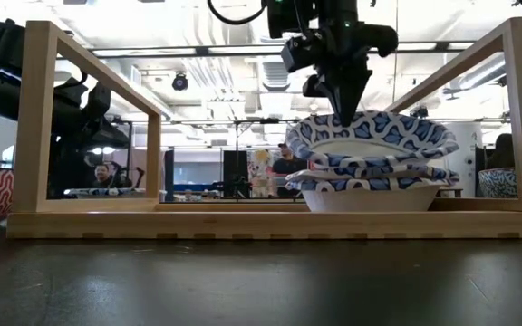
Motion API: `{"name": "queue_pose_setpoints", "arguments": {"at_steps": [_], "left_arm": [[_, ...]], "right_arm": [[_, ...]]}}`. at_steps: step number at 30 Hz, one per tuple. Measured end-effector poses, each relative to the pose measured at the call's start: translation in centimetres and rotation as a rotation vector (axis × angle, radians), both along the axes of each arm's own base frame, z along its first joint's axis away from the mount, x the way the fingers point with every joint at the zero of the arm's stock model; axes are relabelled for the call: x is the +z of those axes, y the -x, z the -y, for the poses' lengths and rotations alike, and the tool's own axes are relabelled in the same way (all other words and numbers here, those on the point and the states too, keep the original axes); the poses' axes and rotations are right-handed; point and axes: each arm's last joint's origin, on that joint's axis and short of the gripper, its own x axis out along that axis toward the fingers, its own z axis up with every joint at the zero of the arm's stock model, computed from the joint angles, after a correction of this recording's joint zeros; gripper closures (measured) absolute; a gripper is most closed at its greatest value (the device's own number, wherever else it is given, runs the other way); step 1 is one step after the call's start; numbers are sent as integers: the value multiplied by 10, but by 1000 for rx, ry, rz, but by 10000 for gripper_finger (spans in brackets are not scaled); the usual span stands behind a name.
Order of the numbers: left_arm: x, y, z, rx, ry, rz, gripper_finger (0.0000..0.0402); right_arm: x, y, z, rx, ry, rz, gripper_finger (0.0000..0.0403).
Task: Place and stack bowls onto a shelf
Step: Stack the bottom white bowl on top of the other white bowls on the shelf, then stack the white bowl on top of the other white bowls on the shelf
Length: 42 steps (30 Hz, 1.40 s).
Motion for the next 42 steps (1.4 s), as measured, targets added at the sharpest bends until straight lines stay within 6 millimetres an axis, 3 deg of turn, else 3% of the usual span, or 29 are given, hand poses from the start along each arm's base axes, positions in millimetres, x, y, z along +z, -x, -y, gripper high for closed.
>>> {"name": "queue_pose_setpoints", "arguments": {"at_steps": [6,11,19,24,30,42], "left_arm": [[0,0,0,0,0,0,369],[0,0,0,0,0,-1,369],[0,0,0,0,1,-1,369],[0,0,0,0,0,0,369],[1,0,0,1,-3,9,369],[1,0,0,9,-6,13,369]], "right_arm": [[2,0,2,-48,-45,24,387],[2,1,11,-69,-41,28,350],[3,2,21,-85,174,3,282],[3,2,21,-102,183,6,261],[3,2,20,-171,180,11,260],[14,-1,20,-139,186,56,291]]}}
